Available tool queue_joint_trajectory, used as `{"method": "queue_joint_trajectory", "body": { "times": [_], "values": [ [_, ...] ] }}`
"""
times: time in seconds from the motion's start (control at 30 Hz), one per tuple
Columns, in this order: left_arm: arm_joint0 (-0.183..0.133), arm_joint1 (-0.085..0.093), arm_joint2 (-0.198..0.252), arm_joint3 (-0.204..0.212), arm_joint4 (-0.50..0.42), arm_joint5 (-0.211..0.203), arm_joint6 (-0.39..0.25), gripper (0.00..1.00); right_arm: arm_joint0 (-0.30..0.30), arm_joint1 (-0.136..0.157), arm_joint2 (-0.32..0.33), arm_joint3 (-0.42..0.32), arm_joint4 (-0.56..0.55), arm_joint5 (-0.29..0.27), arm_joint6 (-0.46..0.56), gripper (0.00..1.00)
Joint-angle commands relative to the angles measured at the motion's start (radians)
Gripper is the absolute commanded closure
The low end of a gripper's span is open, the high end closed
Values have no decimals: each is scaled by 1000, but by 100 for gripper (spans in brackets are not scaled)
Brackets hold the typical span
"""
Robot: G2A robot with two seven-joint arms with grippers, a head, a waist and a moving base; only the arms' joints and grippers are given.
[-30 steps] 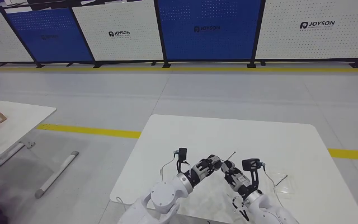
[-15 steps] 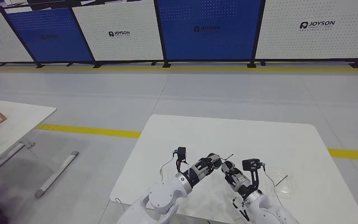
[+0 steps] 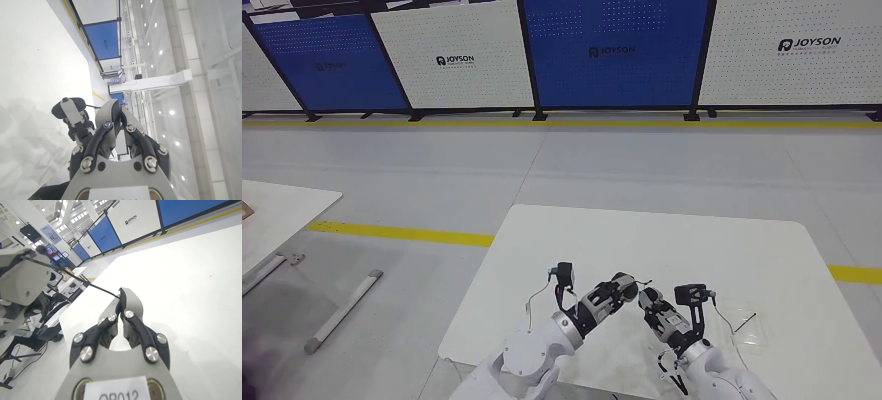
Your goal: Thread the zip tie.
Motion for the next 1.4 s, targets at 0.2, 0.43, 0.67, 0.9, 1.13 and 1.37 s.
{"method": "queue_joint_trajectory", "body": {
  "times": [0.2, 0.43, 0.67, 0.9, 1.13, 1.37],
  "values": [
    [10, 3, -3, -18, 3, -9, -4, 100, 0, 1, 0, -2, 0, -1, 1, 100],
    [18, 5, -3, -30, 9, -15, -7, 100, 0, 1, 0, -3, 0, -3, 1, 100],
    [14, 4, -3, -22, 3, 1, 16, 100, -1, 1, 3, -2, 19, -11, -4, 0],
    [1, -1, -24, 31, -55, 12, 69, 100, -64, 11, 73, -48, 90, -83, -97, 0],
    [-5, -2, -51, 91, -101, 24, 103, 100, -157, 25, 165, -135, 178, -136, -227, 0],
    [-11, -7, -66, 153, -124, 6, 167, 100, -243, 47, 250, -206, 373, -136, -299, 0]
  ]
}}
